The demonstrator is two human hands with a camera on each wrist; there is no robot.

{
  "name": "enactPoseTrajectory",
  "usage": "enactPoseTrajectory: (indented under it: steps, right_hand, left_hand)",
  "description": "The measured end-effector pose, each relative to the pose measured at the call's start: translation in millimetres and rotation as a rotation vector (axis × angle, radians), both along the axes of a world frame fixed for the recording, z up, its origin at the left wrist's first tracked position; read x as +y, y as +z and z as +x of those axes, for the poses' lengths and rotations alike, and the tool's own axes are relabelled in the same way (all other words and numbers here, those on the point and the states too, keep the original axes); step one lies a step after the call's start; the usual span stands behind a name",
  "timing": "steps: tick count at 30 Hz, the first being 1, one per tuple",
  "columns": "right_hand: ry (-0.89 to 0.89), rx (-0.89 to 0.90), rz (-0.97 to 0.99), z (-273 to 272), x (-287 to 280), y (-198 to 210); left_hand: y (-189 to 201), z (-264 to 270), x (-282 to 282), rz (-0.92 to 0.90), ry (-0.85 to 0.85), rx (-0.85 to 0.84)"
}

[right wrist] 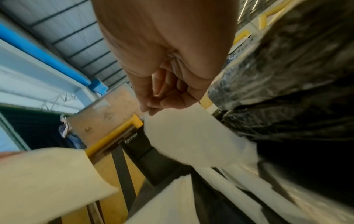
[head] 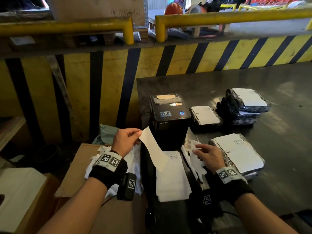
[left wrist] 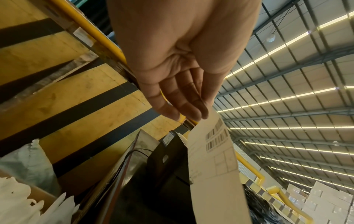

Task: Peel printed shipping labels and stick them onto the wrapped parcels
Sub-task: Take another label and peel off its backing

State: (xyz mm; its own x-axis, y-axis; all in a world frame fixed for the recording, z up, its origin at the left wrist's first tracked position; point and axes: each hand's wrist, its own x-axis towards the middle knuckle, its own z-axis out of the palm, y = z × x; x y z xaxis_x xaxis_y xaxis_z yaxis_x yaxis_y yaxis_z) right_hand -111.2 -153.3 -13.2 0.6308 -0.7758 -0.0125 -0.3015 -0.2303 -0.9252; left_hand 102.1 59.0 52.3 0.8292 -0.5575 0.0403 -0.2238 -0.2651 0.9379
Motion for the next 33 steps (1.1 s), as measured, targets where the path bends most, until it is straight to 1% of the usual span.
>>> enactPoseTrajectory:
  steps: [3,6,9,15,18,20,23,25,27,29,31,33]
  right_hand:
    - [0.025,0.054,0.008,4,4,-9]
    - [-0.007,0.076,0.019,8,4,-16]
    - [-0.022,0.122,0.063,7,5,-26]
    - [0.036,0.283,0.046,11,3,-41]
    - [0.077,0.334,0.023,12,-1,-38]
    - [0.102,0.342,-0.010,12,-1,-29]
    - [0.111,0.328,-0.196,14,-1,7]
    - [0.108,0.208,-0.253,16,0,40]
    - [0.116,0.064,-0.259,19,3,74]
    - [0.136,-0.033,-0.284,21,3,100]
    - [0.155,-0.083,-0.332,22,-2,116]
    - [0.164,-0.094,-0.382,21,-12,125]
  left_hand:
    - [-6,-7,-3,0.008,-0.018,0.015]
    - [-10,-14,-5,0.008,-0.021,0.014]
    - [-12,-20,-9,-0.016,-0.018,0.047]
    - [-14,-34,-18,0.022,-0.046,0.063]
    - [-12,-39,-26,0.013,-0.043,0.085]
    - [-6,-40,-34,-0.023,-0.041,0.106]
    - [9,-44,-50,-0.083,-0.065,0.115]
    - [22,-46,-67,-0.137,-0.089,0.129]
    - [35,-51,-86,-0.197,-0.099,0.157]
    - [49,-57,-106,-0.238,-0.103,0.160]
    - [58,-62,-124,-0.263,-0.103,0.158]
    - [67,-67,-141,-0.265,-0.104,0.161]
